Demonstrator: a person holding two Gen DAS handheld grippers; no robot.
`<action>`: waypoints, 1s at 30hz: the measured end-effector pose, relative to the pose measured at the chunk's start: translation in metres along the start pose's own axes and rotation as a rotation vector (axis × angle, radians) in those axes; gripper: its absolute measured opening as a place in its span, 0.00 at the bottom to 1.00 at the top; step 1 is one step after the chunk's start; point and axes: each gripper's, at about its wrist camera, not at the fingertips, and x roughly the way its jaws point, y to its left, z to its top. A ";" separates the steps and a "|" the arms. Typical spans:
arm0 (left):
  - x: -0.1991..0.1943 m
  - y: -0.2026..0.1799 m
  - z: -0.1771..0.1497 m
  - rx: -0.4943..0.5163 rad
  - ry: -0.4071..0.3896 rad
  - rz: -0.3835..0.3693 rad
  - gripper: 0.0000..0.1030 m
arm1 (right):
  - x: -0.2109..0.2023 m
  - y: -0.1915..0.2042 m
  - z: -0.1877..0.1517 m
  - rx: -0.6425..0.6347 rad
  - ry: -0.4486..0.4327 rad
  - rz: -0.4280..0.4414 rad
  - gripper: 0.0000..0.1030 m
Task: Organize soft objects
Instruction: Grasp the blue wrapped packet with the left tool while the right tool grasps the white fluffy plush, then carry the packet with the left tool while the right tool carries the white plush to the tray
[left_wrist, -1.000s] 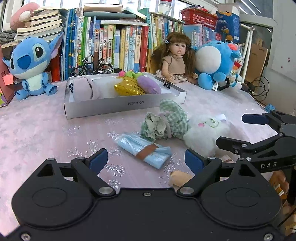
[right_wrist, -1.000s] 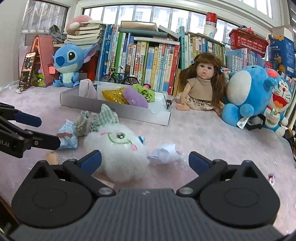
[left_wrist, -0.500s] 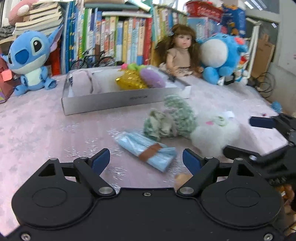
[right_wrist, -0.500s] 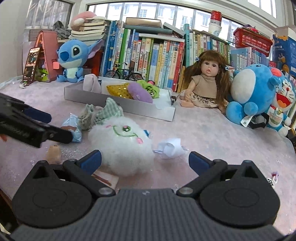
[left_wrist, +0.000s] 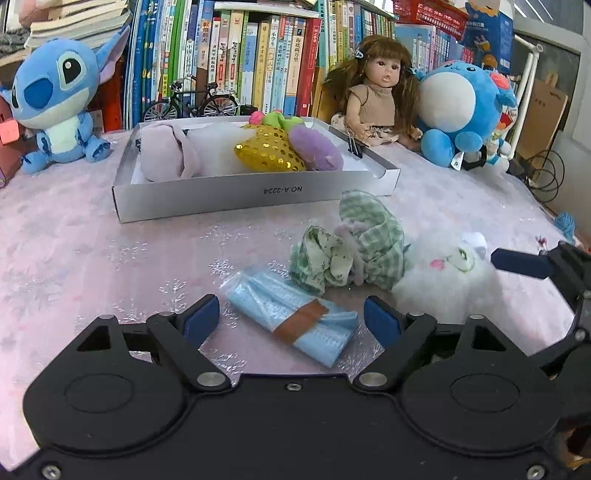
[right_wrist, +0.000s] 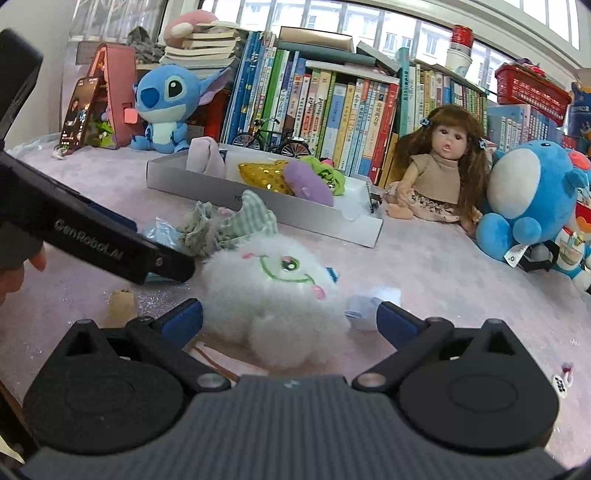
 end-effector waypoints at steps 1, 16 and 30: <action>0.001 0.000 0.001 -0.009 0.001 -0.006 0.76 | 0.001 0.001 0.000 -0.005 0.001 0.000 1.00; -0.010 0.000 0.001 0.023 0.002 -0.041 0.51 | 0.008 0.007 0.006 0.007 0.020 0.019 0.73; -0.028 0.012 0.024 0.020 -0.078 -0.005 0.50 | -0.001 -0.009 0.035 0.076 -0.044 -0.005 0.73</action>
